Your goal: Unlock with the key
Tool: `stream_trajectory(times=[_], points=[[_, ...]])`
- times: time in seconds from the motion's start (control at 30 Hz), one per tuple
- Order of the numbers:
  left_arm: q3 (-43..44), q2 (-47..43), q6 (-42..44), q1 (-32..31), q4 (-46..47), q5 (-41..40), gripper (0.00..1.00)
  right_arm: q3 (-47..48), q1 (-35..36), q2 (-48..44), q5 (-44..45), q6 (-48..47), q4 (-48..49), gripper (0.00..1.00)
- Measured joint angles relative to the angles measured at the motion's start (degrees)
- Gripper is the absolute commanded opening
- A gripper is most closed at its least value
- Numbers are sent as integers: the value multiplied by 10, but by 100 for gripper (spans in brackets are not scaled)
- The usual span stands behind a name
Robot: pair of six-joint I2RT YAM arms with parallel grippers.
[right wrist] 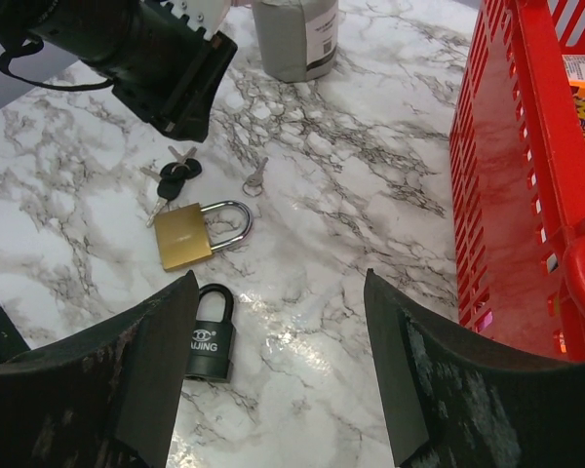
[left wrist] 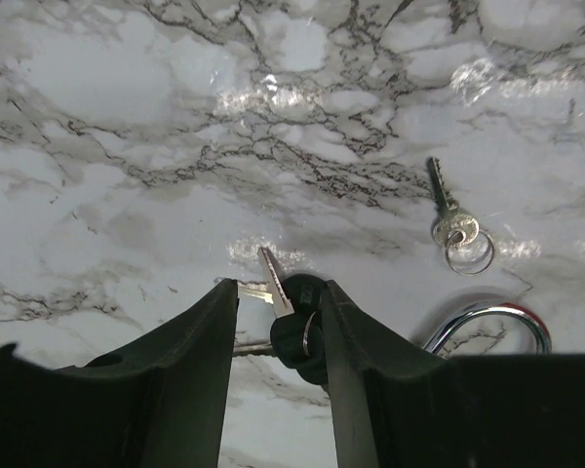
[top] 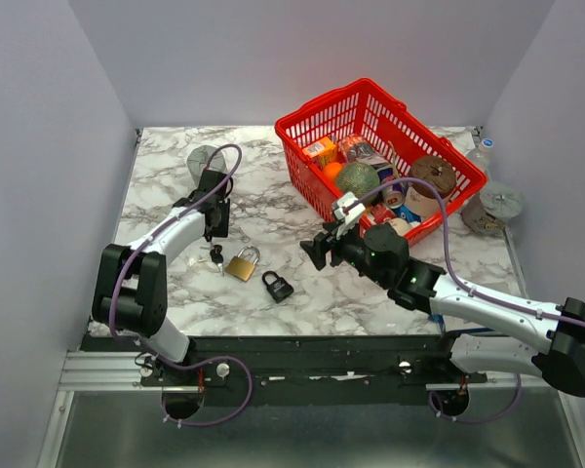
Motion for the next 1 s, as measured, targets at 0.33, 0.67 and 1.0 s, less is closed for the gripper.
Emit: stream_trajectory(times=[0.33, 0.67, 1.0], points=[[-25, -13, 0, -1, -43, 3, 50, -4, 0, 3, 10, 0, 10, 77], [-24, 11, 0, -1, -46, 20, 42, -4, 0, 14, 11, 0, 15, 77], [-12, 40, 0, 0, -52, 24, 36, -4, 0, 15, 14, -1, 17, 77]])
